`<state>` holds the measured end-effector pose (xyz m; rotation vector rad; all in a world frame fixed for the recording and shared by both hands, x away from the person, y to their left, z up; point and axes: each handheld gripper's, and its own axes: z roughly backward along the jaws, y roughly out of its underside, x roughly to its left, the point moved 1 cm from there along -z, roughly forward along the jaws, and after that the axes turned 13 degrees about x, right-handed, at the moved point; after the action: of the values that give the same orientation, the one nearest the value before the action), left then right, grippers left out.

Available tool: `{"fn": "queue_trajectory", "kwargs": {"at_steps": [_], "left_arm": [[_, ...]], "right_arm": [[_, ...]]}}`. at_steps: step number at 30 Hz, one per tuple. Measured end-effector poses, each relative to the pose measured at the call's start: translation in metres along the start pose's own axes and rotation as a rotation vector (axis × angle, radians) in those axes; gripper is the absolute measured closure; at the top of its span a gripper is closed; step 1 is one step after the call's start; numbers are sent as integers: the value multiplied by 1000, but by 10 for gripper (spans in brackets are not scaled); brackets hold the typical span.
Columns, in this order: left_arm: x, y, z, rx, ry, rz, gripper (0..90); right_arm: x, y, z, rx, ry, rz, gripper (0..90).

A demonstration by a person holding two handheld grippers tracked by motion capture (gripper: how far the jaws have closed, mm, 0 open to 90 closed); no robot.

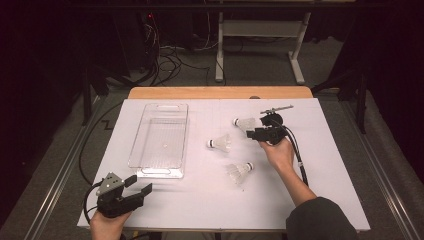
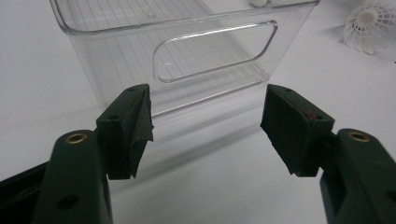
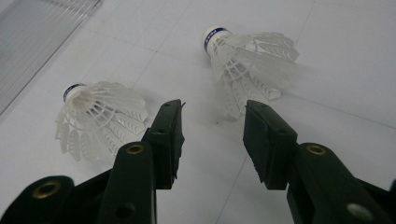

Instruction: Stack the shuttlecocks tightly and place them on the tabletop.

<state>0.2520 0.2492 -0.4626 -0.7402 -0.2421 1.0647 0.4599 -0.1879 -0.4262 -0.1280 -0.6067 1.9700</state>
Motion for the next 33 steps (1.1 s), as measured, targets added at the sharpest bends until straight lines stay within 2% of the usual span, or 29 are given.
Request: {"fn": "queue_trajectory", "kwargs": {"at_steps": [8, 22, 33], "left_arm": [[0, 0, 0, 3, 1, 0, 340], [0, 0, -1, 4, 0, -2, 340], [0, 0, 0, 3, -1, -6, 340]], "right_arm": [[0, -11, -7, 22, 6, 4, 583], [-3, -24, -17, 52, 8, -24, 594], [-1, -29, -24, 73, 9, -29, 652]]}}
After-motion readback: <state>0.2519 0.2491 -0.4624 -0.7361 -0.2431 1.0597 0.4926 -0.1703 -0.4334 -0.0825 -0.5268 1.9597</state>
